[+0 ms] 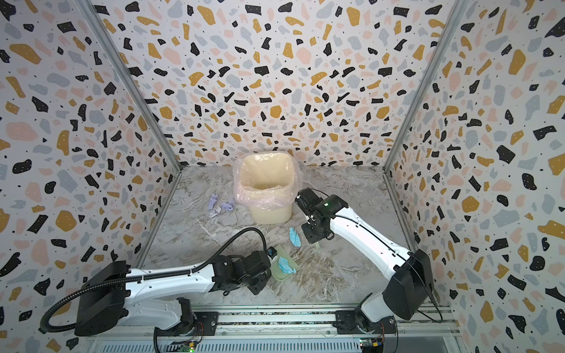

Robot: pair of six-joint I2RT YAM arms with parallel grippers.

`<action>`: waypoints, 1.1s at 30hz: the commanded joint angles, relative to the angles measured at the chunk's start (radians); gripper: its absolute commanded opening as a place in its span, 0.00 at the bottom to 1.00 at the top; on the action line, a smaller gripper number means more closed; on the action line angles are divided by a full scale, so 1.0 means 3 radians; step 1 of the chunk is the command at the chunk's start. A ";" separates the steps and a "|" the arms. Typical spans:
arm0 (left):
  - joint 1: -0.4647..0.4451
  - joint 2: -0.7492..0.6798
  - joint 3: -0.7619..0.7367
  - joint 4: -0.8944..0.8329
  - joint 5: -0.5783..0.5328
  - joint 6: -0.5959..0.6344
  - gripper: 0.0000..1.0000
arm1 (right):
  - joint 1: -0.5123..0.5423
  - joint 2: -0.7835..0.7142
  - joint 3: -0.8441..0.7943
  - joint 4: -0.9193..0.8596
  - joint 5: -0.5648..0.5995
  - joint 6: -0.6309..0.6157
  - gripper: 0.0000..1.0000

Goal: Sweep away the paper scraps from the table
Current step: 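Sweep the light blue tissue into the dustpan with the right gripper's brush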

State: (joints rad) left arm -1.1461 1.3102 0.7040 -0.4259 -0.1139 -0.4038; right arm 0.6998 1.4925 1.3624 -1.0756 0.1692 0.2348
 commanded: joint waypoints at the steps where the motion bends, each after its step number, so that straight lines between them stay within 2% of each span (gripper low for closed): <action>1: -0.0014 0.0005 0.0021 -0.0007 -0.0014 0.0042 0.00 | 0.0013 0.0074 0.0101 0.0265 0.0242 -0.0299 0.00; 9: 0.0006 -0.0077 -0.0043 -0.0053 -0.0076 -0.0001 0.00 | 0.0272 0.0338 0.0133 0.0449 0.0319 -0.0636 0.00; 19: 0.0117 -0.0049 -0.0094 -0.0069 0.0023 -0.0012 0.00 | 0.0591 0.0694 0.0344 0.0254 0.0474 -0.0913 0.00; 25: 0.0195 -0.0035 -0.0098 -0.0053 0.0101 0.0009 0.00 | 0.0774 0.0646 0.0397 0.0039 0.0253 -0.0884 0.00; 33: 0.0221 0.0069 -0.0096 -0.0038 0.0144 0.0032 0.00 | 0.1060 0.0452 0.0513 -0.0134 -0.0138 -0.0639 0.00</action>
State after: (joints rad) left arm -1.0874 1.3186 0.6868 -0.4419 -0.0841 -0.4042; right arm 1.0012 1.6844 1.4712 -1.0531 0.2073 0.0010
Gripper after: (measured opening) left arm 0.197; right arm 0.101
